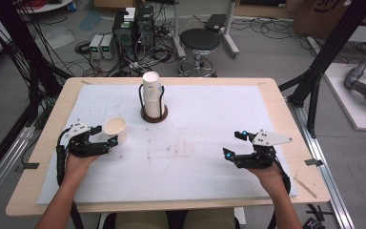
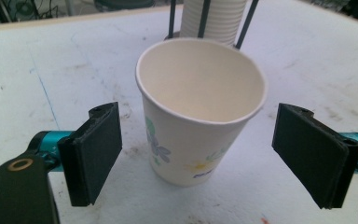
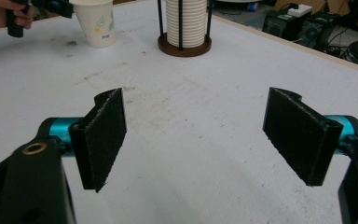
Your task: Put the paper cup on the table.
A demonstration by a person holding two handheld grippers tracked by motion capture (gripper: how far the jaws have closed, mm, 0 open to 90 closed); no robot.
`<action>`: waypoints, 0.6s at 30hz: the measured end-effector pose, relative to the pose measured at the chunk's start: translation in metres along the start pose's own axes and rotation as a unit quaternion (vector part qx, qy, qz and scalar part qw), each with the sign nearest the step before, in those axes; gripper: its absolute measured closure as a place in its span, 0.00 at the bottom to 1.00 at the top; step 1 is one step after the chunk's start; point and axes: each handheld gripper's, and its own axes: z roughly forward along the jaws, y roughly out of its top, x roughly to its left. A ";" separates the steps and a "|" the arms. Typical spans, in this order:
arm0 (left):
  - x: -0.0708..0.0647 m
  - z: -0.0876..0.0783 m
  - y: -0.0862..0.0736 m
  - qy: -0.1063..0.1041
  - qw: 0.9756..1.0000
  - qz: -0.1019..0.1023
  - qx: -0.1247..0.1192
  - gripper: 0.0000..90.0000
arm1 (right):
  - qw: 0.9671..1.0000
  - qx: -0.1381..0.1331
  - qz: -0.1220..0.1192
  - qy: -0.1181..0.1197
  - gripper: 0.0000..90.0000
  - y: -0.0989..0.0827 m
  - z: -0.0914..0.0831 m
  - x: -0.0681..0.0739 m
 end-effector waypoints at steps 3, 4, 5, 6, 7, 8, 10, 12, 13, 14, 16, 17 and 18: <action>0.000 -0.010 0.001 -0.010 1.000 0.000 -0.025 0.18 | 1.000 0.000 0.003 -0.005 0.24 0.000 -0.001 -0.001; 0.000 -0.015 0.002 -0.015 0.999 -0.002 -0.040 0.18 | 1.000 0.001 0.000 -0.008 0.24 0.000 -0.002 -0.001; -0.001 -0.019 0.003 -0.021 0.998 -0.005 -0.054 0.18 | 1.000 0.002 0.000 -0.014 0.24 0.001 -0.002 -0.001; -0.001 -0.023 0.003 -0.026 0.997 -0.006 -0.067 0.18 | 1.000 0.005 0.000 -0.019 0.24 0.001 -0.003 -0.001; -0.002 -0.026 0.004 -0.034 0.996 -0.009 -0.080 0.18 | 1.000 0.006 -0.002 -0.027 0.24 0.000 -0.003 -0.002; -0.004 -0.030 0.004 -0.045 0.994 -0.010 -0.095 0.18 | 0.999 0.008 -0.001 -0.031 0.24 0.000 -0.003 -0.003; -0.008 -0.035 0.004 -0.058 0.992 -0.005 -0.110 0.18 | 0.999 0.011 -0.002 -0.041 0.23 -0.001 -0.003 -0.004; -0.012 -0.038 0.004 -0.066 0.991 0.005 -0.115 0.18 | 0.999 0.012 0.002 -0.050 0.23 -0.002 -0.004 -0.005; -0.013 -0.039 0.004 -0.067 0.991 0.006 -0.116 0.18 | 0.999 0.011 0.000 -0.053 0.23 -0.003 -0.004 -0.006; -0.014 -0.039 0.004 -0.066 0.991 0.008 -0.119 0.18 | 0.999 0.011 0.003 -0.053 0.23 -0.003 -0.004 -0.007; -0.015 -0.040 0.005 -0.067 0.990 0.009 -0.122 0.18 | 0.998 0.008 0.004 -0.057 0.23 -0.003 -0.005 -0.007; -0.016 -0.040 0.005 -0.066 0.990 0.008 -0.123 0.18 | 0.998 0.007 0.001 -0.060 0.23 -0.003 -0.005 -0.008; -0.016 -0.040 0.005 -0.068 0.990 0.010 -0.124 0.18 | 0.998 0.007 0.004 -0.059 0.23 -0.003 -0.005 -0.008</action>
